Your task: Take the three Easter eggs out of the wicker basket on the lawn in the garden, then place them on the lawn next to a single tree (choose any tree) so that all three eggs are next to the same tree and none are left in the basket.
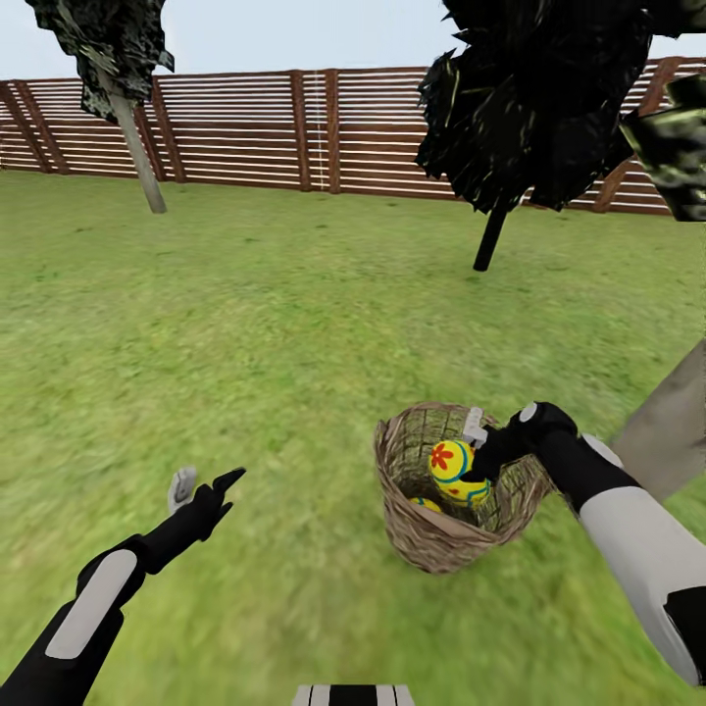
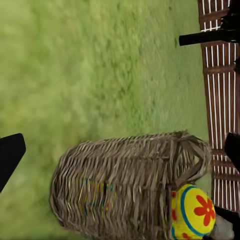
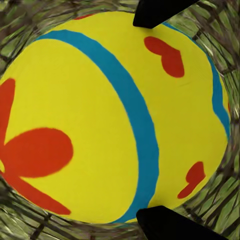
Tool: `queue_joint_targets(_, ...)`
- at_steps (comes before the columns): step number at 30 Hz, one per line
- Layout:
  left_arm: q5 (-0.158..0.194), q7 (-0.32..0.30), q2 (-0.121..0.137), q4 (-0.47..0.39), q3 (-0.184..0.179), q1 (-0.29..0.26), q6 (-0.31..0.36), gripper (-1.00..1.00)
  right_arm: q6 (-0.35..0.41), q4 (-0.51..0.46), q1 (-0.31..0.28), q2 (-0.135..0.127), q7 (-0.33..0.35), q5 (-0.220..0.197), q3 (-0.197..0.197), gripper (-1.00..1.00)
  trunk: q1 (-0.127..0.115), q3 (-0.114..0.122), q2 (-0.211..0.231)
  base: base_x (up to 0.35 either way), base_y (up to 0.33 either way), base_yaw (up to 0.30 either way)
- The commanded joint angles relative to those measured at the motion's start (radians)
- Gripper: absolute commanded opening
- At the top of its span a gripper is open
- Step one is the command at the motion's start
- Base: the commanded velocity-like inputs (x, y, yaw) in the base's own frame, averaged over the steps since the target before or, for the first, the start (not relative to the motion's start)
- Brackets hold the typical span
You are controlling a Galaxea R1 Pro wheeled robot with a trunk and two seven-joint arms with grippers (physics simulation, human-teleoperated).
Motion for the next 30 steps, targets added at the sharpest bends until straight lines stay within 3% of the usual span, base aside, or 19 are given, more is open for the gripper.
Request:
queue_joint_targets(1, 0.003, -0.002, 0.000, 0.000, 0.002, 0.000, 0.006, 1.00, 0.010, -0.015, 0.000, -0.001, 0.003, 0.001, -0.022, -1.00, -0.001, 0.003, 0.000, -0.007, 0.003, 0.000)
queue_joint_targets(5, 0.003, -0.002, 0.000, 0.001, 0.002, 0.000, 0.005, 1.00, 0.011, -0.067, 0.000, 0.000, 0.003, 0.001, -0.095, -1.00, -0.002, 0.019, 0.001, -0.001, 0.001, 0.000)
queue_joint_targets(7, 0.003, -0.002, -0.001, 0.001, 0.002, 0.000, 0.003, 1.00, 0.011, -0.074, 0.000, 0.000, 0.004, 0.000, -0.153, -1.00, -0.003, 0.026, 0.001, 0.000, 0.000, 0.000)
queue_joint_targets(10, 0.007, -0.008, -0.015, 0.003, -0.002, 0.000, -0.011, 1.00, 0.012, -0.068, -0.005, 0.017, 0.004, -0.003, -0.154, -1.00, -0.003, 0.026, 0.001, 0.000, 0.000, 0.000)
queue_joint_targets(17, 0.003, -0.006, -0.042, 0.003, -0.003, 0.000, -0.011, 1.00, 0.019, -0.063, -0.006, 0.049, 0.000, -0.036, -0.151, -1.00, -0.007, 0.053, 0.003, 0.000, 0.000, 0.000)
queue_joint_targets(25, 0.001, 0.005, -0.043, 0.003, -0.003, 0.000, -0.010, 1.00, 0.019, -0.068, -0.007, 0.046, 0.001, -0.045, -0.161, -1.00, -0.010, 0.084, 0.005, 0.000, 0.000, 0.000)
queue_joint_targets(28, 0.004, 0.007, -0.042, 0.003, -0.003, 0.000, -0.009, 1.00, 0.016, -0.077, -0.007, 0.047, 0.009, -0.045, -0.269, -1.00, -0.011, 0.096, 0.006, 0.000, 0.000, 0.000)
queue_joint_targets(30, 0.004, 0.007, -0.042, 0.003, -0.003, 0.000, -0.009, 1.00, 0.019, -0.102, -0.007, 0.046, 0.010, -0.045, -0.293, -1.00, -0.012, 0.104, 0.006, 0.000, 0.000, 0.000)
